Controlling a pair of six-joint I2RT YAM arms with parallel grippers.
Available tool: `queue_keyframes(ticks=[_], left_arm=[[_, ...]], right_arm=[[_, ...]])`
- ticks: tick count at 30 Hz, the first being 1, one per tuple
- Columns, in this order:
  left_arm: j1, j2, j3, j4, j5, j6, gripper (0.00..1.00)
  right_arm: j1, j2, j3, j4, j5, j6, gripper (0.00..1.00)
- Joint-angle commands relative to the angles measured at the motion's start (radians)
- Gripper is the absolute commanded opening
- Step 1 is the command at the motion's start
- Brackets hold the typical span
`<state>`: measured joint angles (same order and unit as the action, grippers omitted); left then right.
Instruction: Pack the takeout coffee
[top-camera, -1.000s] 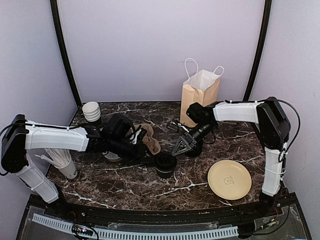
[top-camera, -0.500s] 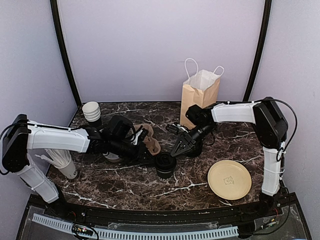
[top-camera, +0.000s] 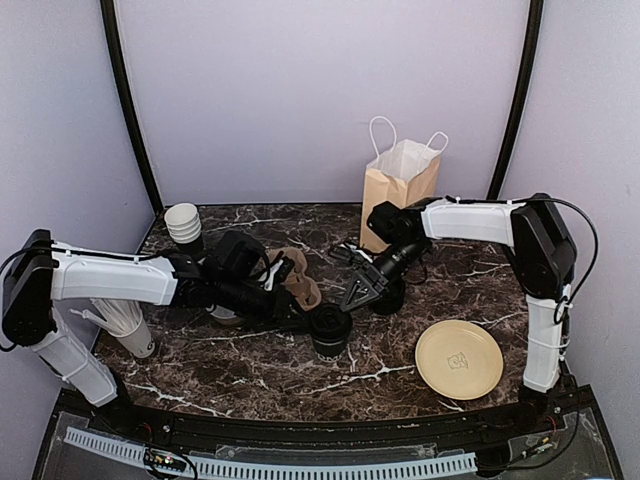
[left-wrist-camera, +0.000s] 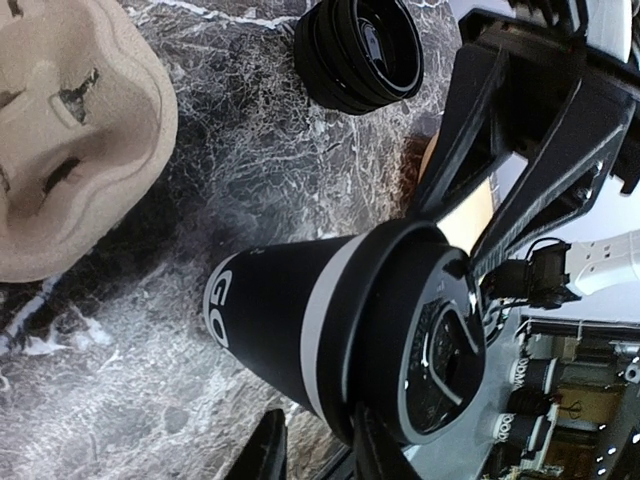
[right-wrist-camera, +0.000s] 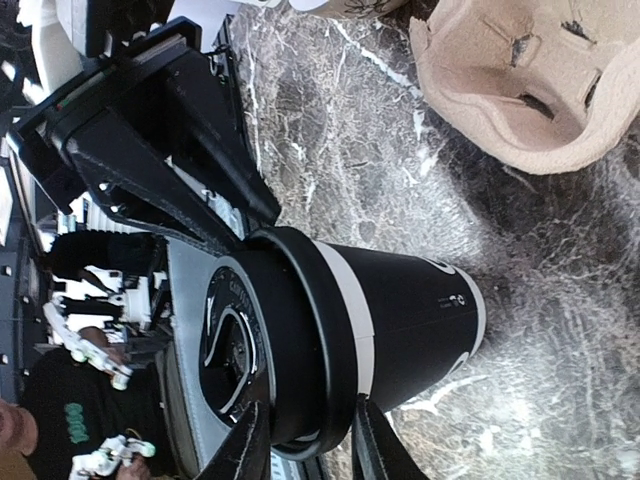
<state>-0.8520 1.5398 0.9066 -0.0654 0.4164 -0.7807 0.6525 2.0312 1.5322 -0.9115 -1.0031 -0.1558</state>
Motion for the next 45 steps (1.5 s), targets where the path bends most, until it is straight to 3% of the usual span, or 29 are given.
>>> queue_keyframes(ticks=[1,6,14,24,34,39,45], left_arm=[[-0.006,-0.033,-0.021,-0.190,-0.115,0.057,0.32],[-0.007,-0.100,-0.020,-0.163,-0.126,0.067,0.41],[-0.009,-0.146,0.002,-0.156,-0.136,0.082,0.45],[-0.008,-0.092,0.043,-0.145,-0.144,0.121,0.48],[-0.005,-0.036,0.122,-0.134,-0.153,0.178,0.63],[-0.002,0.003,0.164,-0.117,-0.133,0.203,0.68],[0.034,0.009,0.130,-0.074,-0.126,0.141,0.58]], right_arm=[[0.009,0.049,0.055,0.006,0.215,-0.069,0.28],[0.008,0.080,0.137,-0.040,0.198,-0.088,0.31],[0.002,0.050,0.177,-0.075,0.189,-0.115,0.38],[0.001,0.001,0.161,-0.098,0.154,-0.162,0.44],[0.001,-0.059,0.170,-0.139,0.173,-0.191,0.51],[-0.001,-0.109,0.093,-0.151,0.199,-0.208,0.52],[0.001,-0.185,-0.117,-0.072,0.174,-0.150,0.57]])
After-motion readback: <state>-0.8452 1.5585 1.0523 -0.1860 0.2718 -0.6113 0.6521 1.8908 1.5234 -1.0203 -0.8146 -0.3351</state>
